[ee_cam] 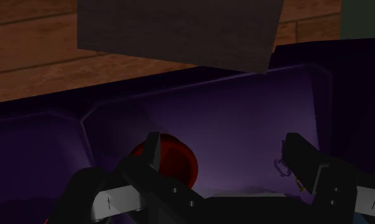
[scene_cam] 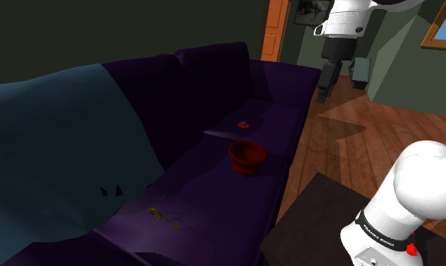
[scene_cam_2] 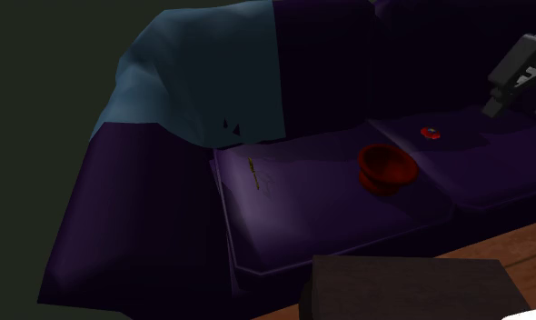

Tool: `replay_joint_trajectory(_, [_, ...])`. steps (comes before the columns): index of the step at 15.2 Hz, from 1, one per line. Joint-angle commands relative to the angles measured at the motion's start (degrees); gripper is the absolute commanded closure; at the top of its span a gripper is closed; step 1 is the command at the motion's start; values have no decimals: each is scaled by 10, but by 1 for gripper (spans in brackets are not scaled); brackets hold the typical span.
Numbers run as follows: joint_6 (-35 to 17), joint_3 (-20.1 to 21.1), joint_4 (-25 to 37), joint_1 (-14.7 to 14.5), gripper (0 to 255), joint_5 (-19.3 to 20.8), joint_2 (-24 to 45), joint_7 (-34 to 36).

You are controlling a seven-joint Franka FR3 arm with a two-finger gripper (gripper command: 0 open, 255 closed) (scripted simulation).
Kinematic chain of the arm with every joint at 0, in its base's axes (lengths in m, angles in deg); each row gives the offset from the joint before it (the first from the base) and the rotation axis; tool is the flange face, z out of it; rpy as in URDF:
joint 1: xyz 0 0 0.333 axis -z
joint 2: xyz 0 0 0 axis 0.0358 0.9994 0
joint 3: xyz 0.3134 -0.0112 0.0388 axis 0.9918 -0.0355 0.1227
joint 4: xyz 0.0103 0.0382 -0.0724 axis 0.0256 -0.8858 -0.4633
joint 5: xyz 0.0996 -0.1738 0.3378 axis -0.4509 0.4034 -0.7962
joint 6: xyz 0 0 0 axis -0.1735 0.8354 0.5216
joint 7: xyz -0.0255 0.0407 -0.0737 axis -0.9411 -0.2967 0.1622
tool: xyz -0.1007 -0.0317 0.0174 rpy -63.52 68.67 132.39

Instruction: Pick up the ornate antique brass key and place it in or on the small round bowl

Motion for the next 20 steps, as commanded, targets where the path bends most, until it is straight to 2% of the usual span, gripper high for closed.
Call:
replay_joint_trajectory(1, [0,0,0,0,0,0,0,0])
replay_joint_trajectory(12, [-162,108,-30,-37,0,-51,130,88])
replay_joint_trajectory(20, [-271,181,4,-54,0,-52,273,157])
